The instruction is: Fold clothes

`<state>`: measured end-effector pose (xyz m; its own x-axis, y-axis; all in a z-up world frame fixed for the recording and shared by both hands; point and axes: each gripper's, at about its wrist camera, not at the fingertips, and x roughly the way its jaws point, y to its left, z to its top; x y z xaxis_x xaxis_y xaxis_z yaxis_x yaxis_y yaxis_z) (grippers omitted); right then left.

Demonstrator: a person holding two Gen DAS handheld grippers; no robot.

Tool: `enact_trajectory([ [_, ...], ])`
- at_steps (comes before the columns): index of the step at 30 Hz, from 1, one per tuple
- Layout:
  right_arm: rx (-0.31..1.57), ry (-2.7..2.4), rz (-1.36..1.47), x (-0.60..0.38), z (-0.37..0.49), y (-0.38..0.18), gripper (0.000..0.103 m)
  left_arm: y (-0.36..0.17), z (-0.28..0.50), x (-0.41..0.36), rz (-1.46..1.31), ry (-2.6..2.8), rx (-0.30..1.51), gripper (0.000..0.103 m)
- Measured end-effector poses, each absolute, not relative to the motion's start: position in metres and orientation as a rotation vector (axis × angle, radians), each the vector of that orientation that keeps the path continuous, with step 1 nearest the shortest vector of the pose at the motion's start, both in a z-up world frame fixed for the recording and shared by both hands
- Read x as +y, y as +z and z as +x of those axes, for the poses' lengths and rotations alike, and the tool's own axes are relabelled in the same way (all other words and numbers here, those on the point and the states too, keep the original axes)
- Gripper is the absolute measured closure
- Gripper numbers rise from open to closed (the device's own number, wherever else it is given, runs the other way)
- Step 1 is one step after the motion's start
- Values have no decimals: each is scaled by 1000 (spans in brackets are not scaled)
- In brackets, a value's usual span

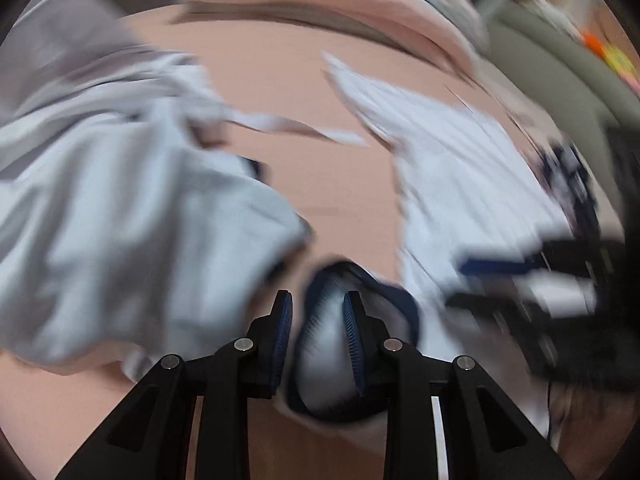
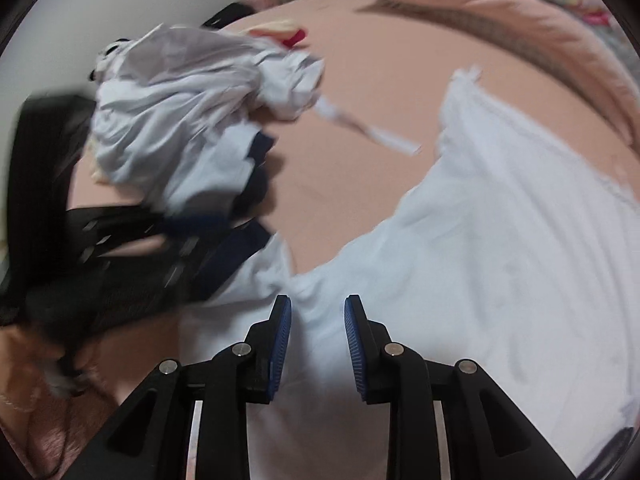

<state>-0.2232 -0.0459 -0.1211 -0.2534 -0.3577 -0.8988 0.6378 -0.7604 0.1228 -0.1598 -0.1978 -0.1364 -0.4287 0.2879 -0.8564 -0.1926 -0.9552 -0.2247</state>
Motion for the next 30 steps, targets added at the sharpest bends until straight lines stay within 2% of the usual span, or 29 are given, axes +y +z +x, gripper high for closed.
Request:
enact_trajectory([
  [3,374,-2005,1369,-53,-226,-124,76,-131,-157,-182,-1452,2433,22,79],
  [7,379,-1972,1369,-52,-218,-128,76,-129,-173,-174,-1394,2447,22,79],
  [11,350,-1979,1380,-43,-216,-125,76,-134,-171,-175,-1425,2393,-59,81],
  [12,343,-1983,1385,-41,-218,-125,76,-136,-175,-176,-1426,2374,-100,94],
  [13,337,-1986,1391,-39,-221,-125,76,-138,-181,-177,-1425,2353,-146,97],
  [20,298,-1996,1390,-36,-223,-121,76,-134,-176,-197,-1415,2471,-358,98],
  [26,327,-1963,1353,-56,-219,-123,76,-135,-164,-232,-1423,2527,-642,98],
  [30,407,-2048,1368,-64,-222,-134,76,-143,-164,-232,-1538,2512,-610,94],
])
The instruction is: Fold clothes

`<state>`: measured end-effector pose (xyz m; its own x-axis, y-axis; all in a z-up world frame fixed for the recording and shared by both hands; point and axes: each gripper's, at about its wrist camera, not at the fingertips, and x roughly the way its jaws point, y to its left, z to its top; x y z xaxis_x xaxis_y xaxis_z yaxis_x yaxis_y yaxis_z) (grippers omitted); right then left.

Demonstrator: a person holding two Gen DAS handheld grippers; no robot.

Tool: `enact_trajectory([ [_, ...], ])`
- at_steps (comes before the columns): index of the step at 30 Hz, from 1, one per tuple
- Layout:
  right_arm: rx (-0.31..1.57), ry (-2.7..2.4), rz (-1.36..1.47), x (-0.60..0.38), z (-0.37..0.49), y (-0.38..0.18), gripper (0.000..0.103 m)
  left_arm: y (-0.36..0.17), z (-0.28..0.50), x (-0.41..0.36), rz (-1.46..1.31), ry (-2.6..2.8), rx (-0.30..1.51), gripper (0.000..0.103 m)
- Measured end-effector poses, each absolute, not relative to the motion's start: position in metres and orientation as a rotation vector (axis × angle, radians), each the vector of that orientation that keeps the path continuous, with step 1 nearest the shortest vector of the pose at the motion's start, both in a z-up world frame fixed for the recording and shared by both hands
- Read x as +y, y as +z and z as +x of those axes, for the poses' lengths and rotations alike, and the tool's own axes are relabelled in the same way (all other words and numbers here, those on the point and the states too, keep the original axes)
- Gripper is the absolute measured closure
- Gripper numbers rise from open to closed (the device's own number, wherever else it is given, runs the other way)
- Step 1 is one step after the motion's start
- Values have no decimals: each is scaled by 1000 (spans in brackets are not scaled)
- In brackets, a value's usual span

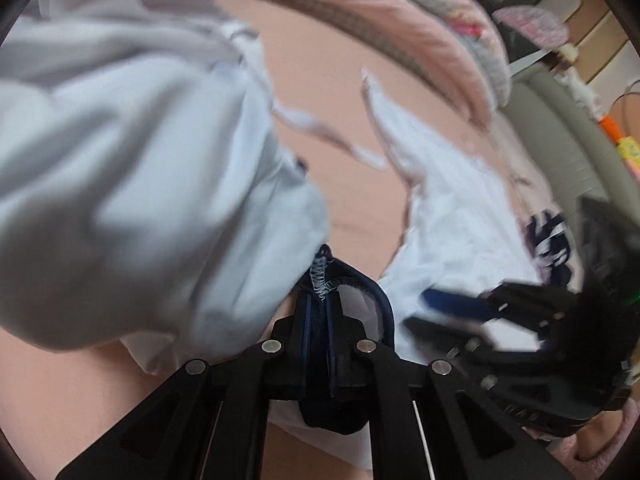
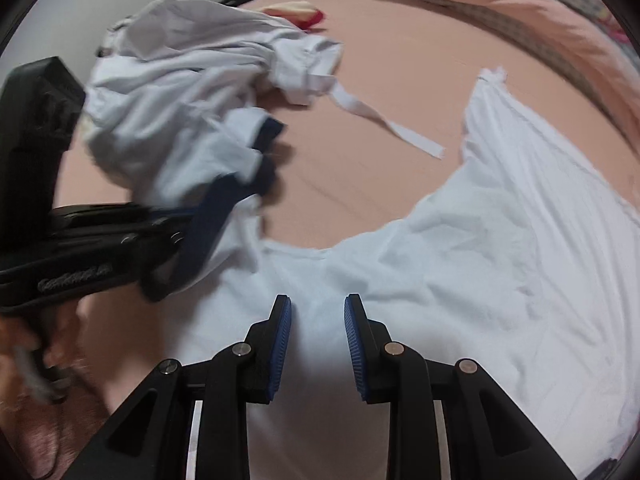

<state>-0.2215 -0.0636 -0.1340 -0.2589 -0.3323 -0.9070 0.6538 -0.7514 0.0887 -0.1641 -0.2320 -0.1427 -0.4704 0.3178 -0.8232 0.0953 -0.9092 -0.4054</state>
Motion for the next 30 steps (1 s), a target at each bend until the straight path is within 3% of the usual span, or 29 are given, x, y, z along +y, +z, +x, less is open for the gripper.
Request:
enact_trajectory([
  [2,452,-2110,1364,-63,-224,-136,76,-139,-166,-230,-1579,2489,-573,94],
  [4,519,-2148,1361,-62,-228,-141,61,-126,-159,-229,-1560,2522,-498,94],
  [5,519,-2147,1371,-61,-231,-142,59,-123,-154,-230,-1548,2536,-471,94],
  [12,463,-2020,1282,-75,-222,-126,58,-134,-147,-232,-1591,2481,-412,94],
  [16,615,-1973,1271,-99,-218,-137,58,-132,-144,-234,-1579,2496,-415,80],
  [20,568,-1978,1278,-100,-223,-140,58,-134,-146,-231,-1577,2485,-397,79],
  [21,541,-1982,1279,-99,-224,-140,58,-135,-146,-226,-1578,2484,-366,79],
  [23,490,-1989,1281,-99,-228,-140,58,-135,-145,-224,-1595,2496,-330,98],
  [30,462,-2052,1294,-94,-236,-136,58,-133,-134,-261,-1661,2599,-423,99],
])
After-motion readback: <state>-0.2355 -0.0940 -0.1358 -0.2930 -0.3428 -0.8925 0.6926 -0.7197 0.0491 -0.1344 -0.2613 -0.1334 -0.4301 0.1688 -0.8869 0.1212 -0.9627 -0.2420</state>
